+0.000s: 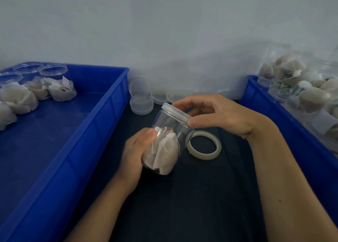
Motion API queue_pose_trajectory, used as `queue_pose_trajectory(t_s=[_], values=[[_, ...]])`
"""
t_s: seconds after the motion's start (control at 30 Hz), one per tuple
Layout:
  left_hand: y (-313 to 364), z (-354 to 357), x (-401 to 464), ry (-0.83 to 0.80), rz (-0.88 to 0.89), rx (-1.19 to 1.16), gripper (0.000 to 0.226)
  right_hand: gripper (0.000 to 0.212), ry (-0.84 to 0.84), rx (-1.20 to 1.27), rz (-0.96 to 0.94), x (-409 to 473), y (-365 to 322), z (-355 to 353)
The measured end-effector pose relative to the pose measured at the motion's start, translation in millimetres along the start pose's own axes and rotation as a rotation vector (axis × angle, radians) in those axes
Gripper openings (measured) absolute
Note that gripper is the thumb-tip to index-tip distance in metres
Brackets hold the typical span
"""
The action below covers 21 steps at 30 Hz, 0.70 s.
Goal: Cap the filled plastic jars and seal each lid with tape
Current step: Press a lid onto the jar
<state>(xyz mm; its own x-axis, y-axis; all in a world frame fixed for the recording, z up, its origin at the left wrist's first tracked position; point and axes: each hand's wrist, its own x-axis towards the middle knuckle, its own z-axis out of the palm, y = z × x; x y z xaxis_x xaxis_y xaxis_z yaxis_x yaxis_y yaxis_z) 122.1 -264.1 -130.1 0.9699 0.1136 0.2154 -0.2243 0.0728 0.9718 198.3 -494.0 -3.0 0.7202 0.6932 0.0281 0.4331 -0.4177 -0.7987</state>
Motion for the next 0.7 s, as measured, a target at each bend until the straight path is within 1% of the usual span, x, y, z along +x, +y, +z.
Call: queue_pose_trajectory(t_s=[0.07,0.1,0.13,0.2,0.23,0.27,0.37,0.6,0.7], values=[[3,0,0,-0.009,-0.010,-0.001,0.081,0.059,-0.015,0.006,-0.009,0,1,-1],[3,1,0,-0.003,-0.016,0.006,0.078,0.060,-0.026,0.011,-0.013,-1,1,-1],[2,2,1,0.007,-0.015,0.019,0.070,0.059,-0.033,0.018,-0.015,-1,2,-2],[0,4,1,0.016,0.000,0.049,0.045,0.054,-0.028,0.032,-0.016,-2,5,-3],[0,6,1,0.017,0.012,0.063,0.037,0.051,-0.016,0.035,-0.015,-1,5,-3],[0,8,0,0.018,0.024,0.078,0.036,0.049,0.002,0.028,-0.015,0,5,-3],[0,13,-2,0.029,0.045,0.123,0.047,0.043,0.063,0.003,-0.014,4,5,-1],[3,16,-6,0.077,0.103,0.168,0.045,0.040,0.045,-0.032,0.055,6,6,3],[3,19,-9,0.103,0.155,0.252,0.053,0.039,0.081,-0.071,0.098,7,4,5]])
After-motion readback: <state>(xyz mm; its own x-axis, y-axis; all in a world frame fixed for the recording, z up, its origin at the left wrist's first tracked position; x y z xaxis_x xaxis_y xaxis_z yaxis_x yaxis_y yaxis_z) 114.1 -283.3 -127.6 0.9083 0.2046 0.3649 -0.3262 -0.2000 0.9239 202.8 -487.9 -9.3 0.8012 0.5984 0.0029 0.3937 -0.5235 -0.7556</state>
